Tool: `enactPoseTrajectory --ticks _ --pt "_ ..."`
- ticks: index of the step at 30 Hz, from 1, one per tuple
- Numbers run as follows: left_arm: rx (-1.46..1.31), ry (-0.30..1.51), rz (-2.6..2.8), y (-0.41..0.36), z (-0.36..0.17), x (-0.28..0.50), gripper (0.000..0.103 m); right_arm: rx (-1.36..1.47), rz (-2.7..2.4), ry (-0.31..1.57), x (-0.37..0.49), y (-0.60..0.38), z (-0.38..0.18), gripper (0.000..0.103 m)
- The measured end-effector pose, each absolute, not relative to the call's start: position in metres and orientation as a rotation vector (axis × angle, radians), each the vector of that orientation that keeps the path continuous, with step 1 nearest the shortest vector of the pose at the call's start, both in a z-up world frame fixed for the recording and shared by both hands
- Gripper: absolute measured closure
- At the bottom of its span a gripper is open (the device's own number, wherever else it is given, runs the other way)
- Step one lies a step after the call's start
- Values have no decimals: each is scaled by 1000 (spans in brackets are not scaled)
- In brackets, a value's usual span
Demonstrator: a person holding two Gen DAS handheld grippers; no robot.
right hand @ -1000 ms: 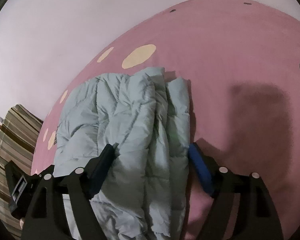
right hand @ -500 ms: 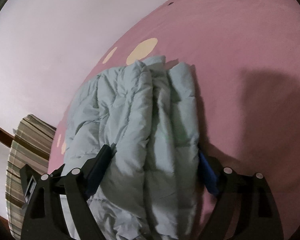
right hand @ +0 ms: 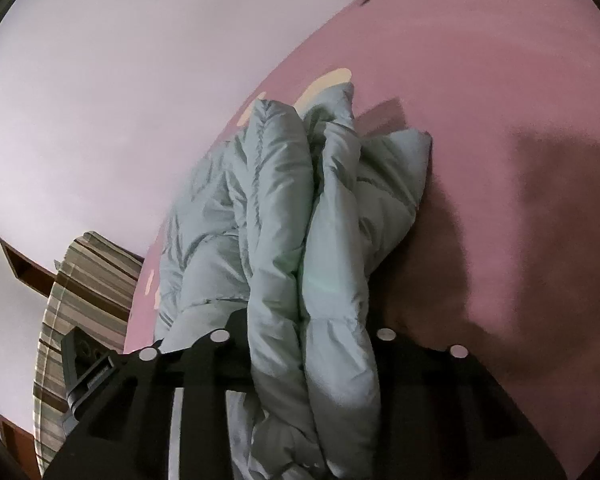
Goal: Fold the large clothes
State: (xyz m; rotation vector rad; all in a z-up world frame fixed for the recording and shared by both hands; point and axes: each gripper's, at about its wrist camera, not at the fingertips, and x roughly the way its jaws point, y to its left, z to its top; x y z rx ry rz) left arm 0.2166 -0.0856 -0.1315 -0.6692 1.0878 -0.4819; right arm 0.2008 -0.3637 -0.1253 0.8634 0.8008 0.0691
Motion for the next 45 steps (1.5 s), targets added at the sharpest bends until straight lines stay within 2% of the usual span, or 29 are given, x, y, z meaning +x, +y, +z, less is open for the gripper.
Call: enactPoseTrajectory --ticks 11,22,32,45 --pt "-628 999 -457 -57 -94 207 65 795 155 758 222 -331 -101 76" --pt "-631 941 -332 12 -82 229 65 777 297 785 295 -273 -107 76" --pt "-658 970 -276 39 -103 253 64 765 319 828 327 -252 -128 76" --pt "-639 980 -272 42 -122 260 58 822 303 872 330 -258 -155 73"
